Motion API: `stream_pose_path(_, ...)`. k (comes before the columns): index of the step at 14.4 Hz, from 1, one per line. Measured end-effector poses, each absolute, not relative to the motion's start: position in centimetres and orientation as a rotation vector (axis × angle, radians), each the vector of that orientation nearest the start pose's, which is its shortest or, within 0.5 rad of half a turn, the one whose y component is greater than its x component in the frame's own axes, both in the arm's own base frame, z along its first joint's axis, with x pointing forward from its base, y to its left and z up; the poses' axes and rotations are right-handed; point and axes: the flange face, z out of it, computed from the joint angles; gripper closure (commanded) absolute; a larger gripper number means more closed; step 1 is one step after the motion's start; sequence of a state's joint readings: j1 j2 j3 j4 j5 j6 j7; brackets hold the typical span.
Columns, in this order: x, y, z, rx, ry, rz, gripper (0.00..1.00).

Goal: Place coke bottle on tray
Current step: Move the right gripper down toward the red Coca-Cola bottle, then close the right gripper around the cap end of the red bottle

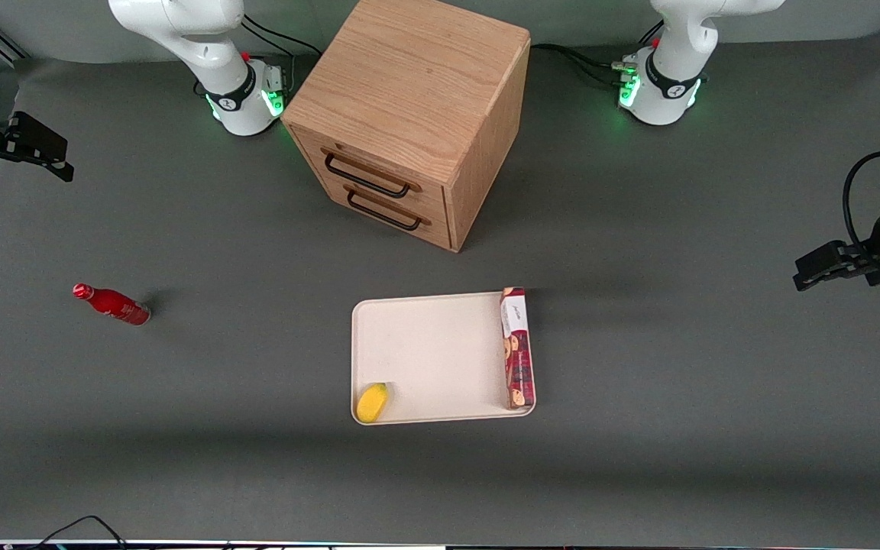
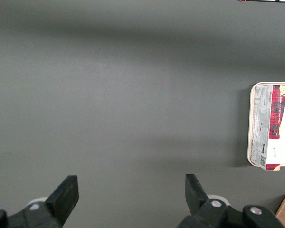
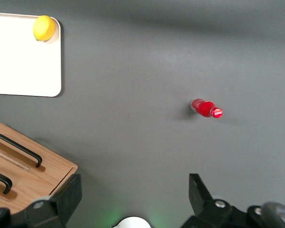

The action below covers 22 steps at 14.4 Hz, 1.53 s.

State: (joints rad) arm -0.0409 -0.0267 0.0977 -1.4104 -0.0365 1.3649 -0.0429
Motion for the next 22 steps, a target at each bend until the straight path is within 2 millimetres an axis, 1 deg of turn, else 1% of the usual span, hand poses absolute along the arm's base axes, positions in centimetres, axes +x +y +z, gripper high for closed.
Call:
stream_pose_path(3, 52.0, 2.5, 69.4, -3.172, -0.142, 0.048, 0.0)
stream_pose_path(5, 52.1, 1.8, 69.3, -3.172, -0.123, 0.056, 0.0)
stream_pose_path(6, 52.2, 0.9, 69.0, -3.172, -0.101, 0.063, 0.0)
stream_pose_path(7, 52.5, -0.5, 68.6, -3.17, -0.08, 0.079, 0.0)
stream_pose_path(8, 52.9, -2.1, 67.7, -3.168, -0.067, 0.1, 0.0)
stream_pose_path(9, 53.5, -4.2, 66.2, -3.166, -0.071, 0.114, 0.0)
stream_pose_path(10, 54.3, -6.7, 64.0, -3.162, -0.091, 0.119, 0.0)
stream_pose_path(11, 54.9, -9.5, 61.1, -3.161, -0.11, 0.117, 0.0)
stream_pose_path(12, 55.3, -12.2, 57.8, -3.16, -0.127, 0.113, 0.0)
stream_pose_path(13, 55.5, -14.4, 54.4, -3.164, -0.152, 0.093, 0.0)
stream_pose_path(14, 55.5, -16.1, 51.1, -3.171, -0.174, 0.063, 0.0)
stream_pose_path(15, 55.3, -17.2, 47.8, -3.18, -0.183, 0.032, 0.0)
stream_pose_path(16, 55.0, -17.6, 44.6, -3.186, -0.188, 0.007, 0.0)
stream_pose_path(17, 54.6, -17.5, 41.8, -3.192, -0.193, -0.016, 0.0)
stream_pose_path(18, 54.2, -17.2, 39.6, -3.197, -0.202, -0.035, 0.0)
stream_pose_path(19, 54.1, -16.9, 37.9, -3.202, -0.211, -0.054, 0.0)
stream_pose_path(21, 54.2, -16.7, 35.8, -3.21, -0.222, -0.07, 0.02)
stream_pose_path(22, 54.2, -16.7, 35.0, -3.213, -0.223, -0.072, 0.08)
